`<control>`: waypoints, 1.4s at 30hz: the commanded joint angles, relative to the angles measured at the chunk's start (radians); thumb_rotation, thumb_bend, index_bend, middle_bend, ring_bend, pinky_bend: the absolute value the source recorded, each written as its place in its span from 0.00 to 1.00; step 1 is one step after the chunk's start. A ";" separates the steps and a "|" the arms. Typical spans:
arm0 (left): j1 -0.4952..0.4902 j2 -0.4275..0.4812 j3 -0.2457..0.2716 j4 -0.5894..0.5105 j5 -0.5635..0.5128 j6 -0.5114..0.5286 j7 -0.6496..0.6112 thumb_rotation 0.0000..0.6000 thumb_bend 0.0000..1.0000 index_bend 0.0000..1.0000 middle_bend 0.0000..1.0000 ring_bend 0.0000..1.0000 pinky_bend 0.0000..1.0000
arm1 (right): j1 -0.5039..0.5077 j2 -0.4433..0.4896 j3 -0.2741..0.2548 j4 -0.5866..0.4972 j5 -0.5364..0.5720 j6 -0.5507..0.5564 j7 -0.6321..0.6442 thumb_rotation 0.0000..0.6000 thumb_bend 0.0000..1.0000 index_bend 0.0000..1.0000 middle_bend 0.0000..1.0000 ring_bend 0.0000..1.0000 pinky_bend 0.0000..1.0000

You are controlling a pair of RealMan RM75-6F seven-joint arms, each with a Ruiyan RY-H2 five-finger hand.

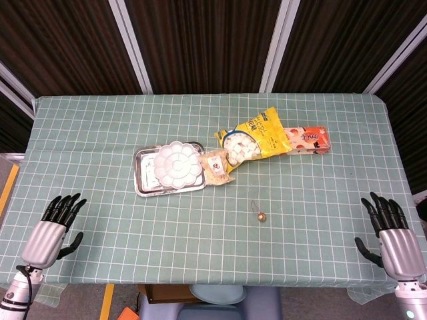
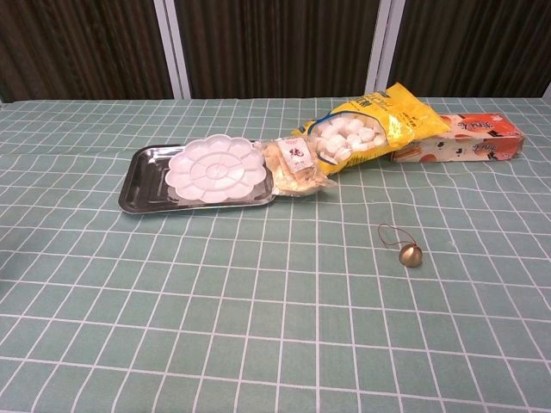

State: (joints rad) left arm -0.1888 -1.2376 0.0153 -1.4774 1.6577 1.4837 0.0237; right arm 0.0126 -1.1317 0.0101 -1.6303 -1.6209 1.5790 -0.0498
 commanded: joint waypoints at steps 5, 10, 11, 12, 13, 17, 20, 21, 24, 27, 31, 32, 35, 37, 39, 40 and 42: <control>0.005 0.002 -0.007 -0.001 -0.015 0.007 -0.026 1.00 0.43 0.00 0.00 0.00 0.05 | 0.035 -0.057 0.001 0.031 -0.011 -0.055 -0.066 1.00 0.40 0.00 0.00 0.00 0.00; 0.003 -0.005 -0.012 -0.004 -0.013 0.011 -0.017 1.00 0.43 0.00 0.00 0.00 0.05 | 0.132 -0.093 0.018 0.013 -0.012 -0.200 -0.108 1.00 0.40 0.00 0.00 0.00 0.00; 0.003 -0.007 -0.010 -0.001 -0.015 0.006 -0.016 1.00 0.43 0.00 0.00 0.00 0.05 | 0.164 -0.100 0.029 0.001 -0.003 -0.246 -0.135 1.00 0.40 0.00 0.00 0.00 0.00; 0.003 -0.007 -0.009 -0.001 -0.020 0.000 -0.016 1.00 0.43 0.00 0.00 0.00 0.05 | 0.190 -0.107 0.039 -0.005 0.004 -0.280 -0.154 1.00 0.40 0.00 0.00 0.00 0.00; 0.002 -0.004 -0.006 -0.005 -0.025 -0.010 -0.018 1.00 0.43 0.00 0.00 0.00 0.05 | 0.224 -0.120 0.053 -0.009 0.017 -0.329 -0.177 1.00 0.40 0.01 0.00 0.00 0.00; 0.005 0.002 0.003 -0.015 -0.012 -0.007 -0.013 1.00 0.42 0.00 0.00 0.00 0.06 | 0.325 -0.167 0.091 -0.009 0.077 -0.474 -0.237 1.00 0.40 0.17 0.00 0.00 0.00; 0.007 0.005 0.006 -0.016 -0.009 -0.004 -0.022 1.00 0.42 0.00 0.00 0.00 0.05 | 0.376 -0.211 0.109 0.005 0.125 -0.543 -0.284 1.00 0.40 0.29 0.00 0.00 0.00; 0.007 0.007 0.007 -0.016 -0.011 -0.006 -0.025 1.00 0.42 0.00 0.00 0.00 0.05 | 0.385 -0.222 0.113 0.003 0.140 -0.554 -0.301 1.00 0.40 0.32 0.00 0.00 0.00; 0.003 0.012 0.008 -0.016 -0.015 -0.017 -0.039 1.00 0.42 0.00 0.00 0.00 0.05 | 0.408 -0.272 0.126 0.007 0.185 -0.564 -0.369 1.00 0.40 0.42 0.00 0.00 0.00; 0.001 0.014 0.008 -0.012 -0.018 -0.024 -0.045 1.00 0.42 0.00 0.00 0.00 0.05 | 0.434 -0.324 0.140 0.037 0.231 -0.579 -0.403 1.00 0.40 0.48 0.00 0.00 0.00; 0.000 0.015 0.007 -0.009 -0.022 -0.027 -0.048 1.00 0.42 0.00 0.00 0.00 0.05 | 0.465 -0.370 0.147 0.090 0.274 -0.603 -0.422 1.00 0.40 0.53 0.00 0.00 0.00; 0.000 0.016 0.007 -0.008 -0.023 -0.030 -0.048 1.00 0.42 0.00 0.00 0.00 0.05 | 0.474 -0.381 0.144 0.108 0.274 -0.606 -0.430 1.00 0.40 0.55 0.01 0.00 0.00; -0.003 0.015 0.006 -0.006 -0.029 -0.038 -0.046 1.00 0.42 0.00 0.00 0.00 0.05 | 0.487 -0.397 0.135 0.134 0.282 -0.615 -0.436 1.00 0.42 0.58 0.02 0.00 0.00; -0.004 0.013 0.004 -0.004 -0.033 -0.041 -0.047 1.00 0.42 0.00 0.00 0.00 0.05 | 0.496 -0.407 0.127 0.144 0.281 -0.616 -0.431 1.00 0.44 0.58 0.02 0.00 0.00; -0.005 0.013 0.004 -0.003 -0.033 -0.043 -0.050 1.00 0.42 0.00 0.00 0.00 0.05 | 0.498 -0.413 0.122 0.151 0.278 -0.611 -0.425 1.00 0.45 0.59 0.03 0.00 0.00; -0.005 0.014 0.005 -0.004 -0.033 -0.044 -0.051 1.00 0.42 0.00 0.00 0.00 0.05 | 0.500 -0.417 0.119 0.156 0.278 -0.608 -0.419 1.00 0.46 0.60 0.03 0.00 0.00; -0.005 0.014 0.005 -0.003 -0.031 -0.042 -0.050 1.00 0.42 0.00 0.00 0.00 0.05 | 0.503 -0.418 0.115 0.163 0.280 -0.608 -0.414 1.00 0.47 0.60 0.04 0.00 0.00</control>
State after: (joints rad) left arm -0.1939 -1.2237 0.0205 -1.4805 1.6266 1.4413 -0.0262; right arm 0.5138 -1.5489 0.1269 -1.4692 -1.3413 0.9703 -0.4645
